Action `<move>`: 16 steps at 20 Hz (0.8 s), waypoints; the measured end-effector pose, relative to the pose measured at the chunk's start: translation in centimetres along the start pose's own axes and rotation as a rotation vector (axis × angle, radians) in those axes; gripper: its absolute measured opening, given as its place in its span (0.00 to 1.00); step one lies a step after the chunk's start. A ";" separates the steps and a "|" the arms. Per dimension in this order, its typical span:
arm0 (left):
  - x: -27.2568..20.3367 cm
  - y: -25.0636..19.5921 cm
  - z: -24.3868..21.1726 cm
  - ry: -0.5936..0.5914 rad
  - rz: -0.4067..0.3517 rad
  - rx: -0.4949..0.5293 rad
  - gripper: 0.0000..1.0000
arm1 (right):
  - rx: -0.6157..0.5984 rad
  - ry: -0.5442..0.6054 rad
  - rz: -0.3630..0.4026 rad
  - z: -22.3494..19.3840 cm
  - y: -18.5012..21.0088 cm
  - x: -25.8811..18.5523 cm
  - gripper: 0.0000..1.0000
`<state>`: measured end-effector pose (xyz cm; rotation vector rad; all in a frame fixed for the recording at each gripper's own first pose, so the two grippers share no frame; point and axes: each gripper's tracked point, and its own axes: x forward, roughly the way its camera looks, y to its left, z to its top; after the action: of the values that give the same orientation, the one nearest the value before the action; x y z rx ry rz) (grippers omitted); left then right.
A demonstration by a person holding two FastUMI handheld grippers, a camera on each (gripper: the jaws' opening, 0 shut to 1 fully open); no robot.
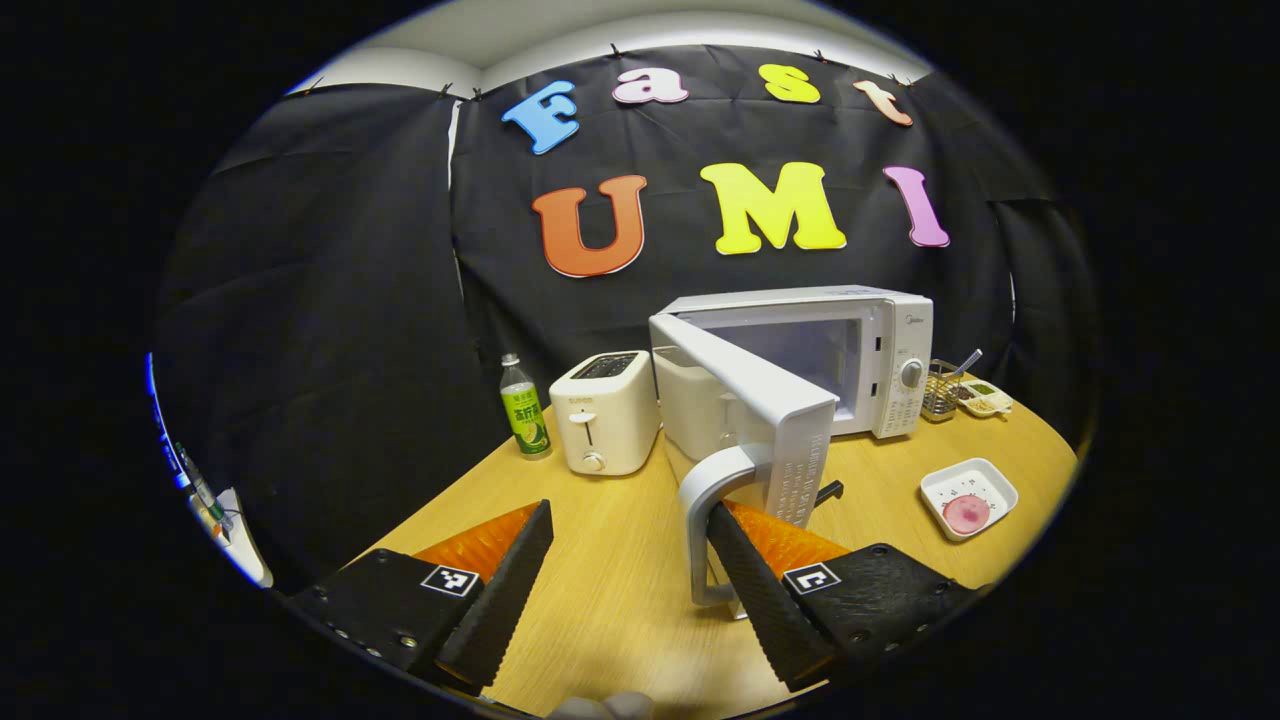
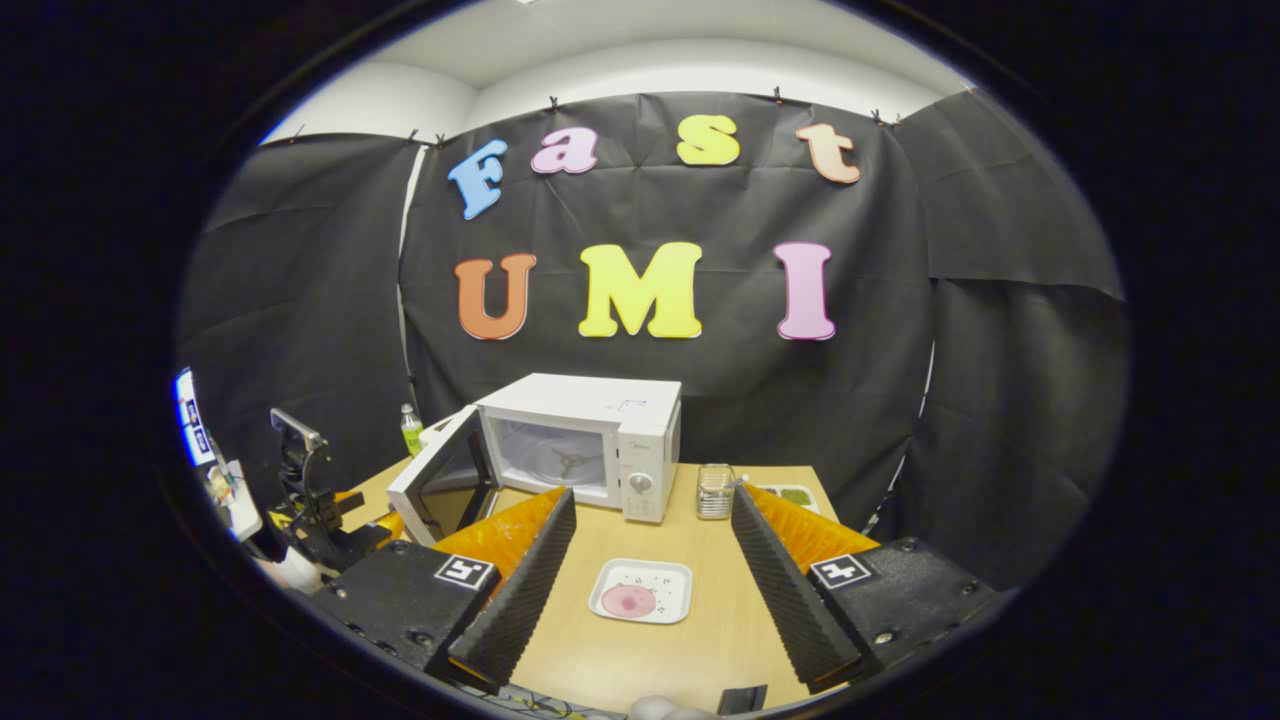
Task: Open the microwave oven with the left hand, put the food in, and close the microwave oven.
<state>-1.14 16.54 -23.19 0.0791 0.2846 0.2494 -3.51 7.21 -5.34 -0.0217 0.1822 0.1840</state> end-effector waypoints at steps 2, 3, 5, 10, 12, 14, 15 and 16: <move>-0.3 2.4 -0.3 0.007 0.047 0.003 0.94 | -0.001 0.006 0.012 -0.4 0.7 0.2 1.00; -0.6 3.8 -0.1 0.000 0.076 0.002 0.95 | -0.004 0.009 0.017 -0.5 0.9 0.3 1.00; -1.0 5.9 0.0 -0.004 0.114 -0.019 0.95 | -0.005 0.012 0.027 -0.8 1.2 0.7 1.00; -2.5 7.3 0.2 -0.008 0.137 -0.016 0.95 | -0.012 0.024 0.032 -1.5 1.0 2.1 0.99; -3.5 6.4 0.4 -0.006 0.123 -0.017 0.95 | -0.009 0.045 0.026 -2.5 0.3 2.9 1.00; -4.9 4.8 1.1 -0.015 0.097 -0.020 0.95 | 0.002 0.082 0.025 -4.3 -0.5 4.0 1.00; -5.5 3.9 1.7 -0.026 0.083 -0.014 0.95 | 0.005 0.103 0.026 -5.4 -1.0 4.7 1.00; -6.1 2.8 2.5 -0.036 0.067 -0.005 0.95 | 0.006 0.138 0.024 -6.8 -1.6 5.3 1.00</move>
<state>-6.75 17.57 -18.83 0.0882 0.2460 0.3147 0.72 6.37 -13.02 -0.0267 0.3206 0.2066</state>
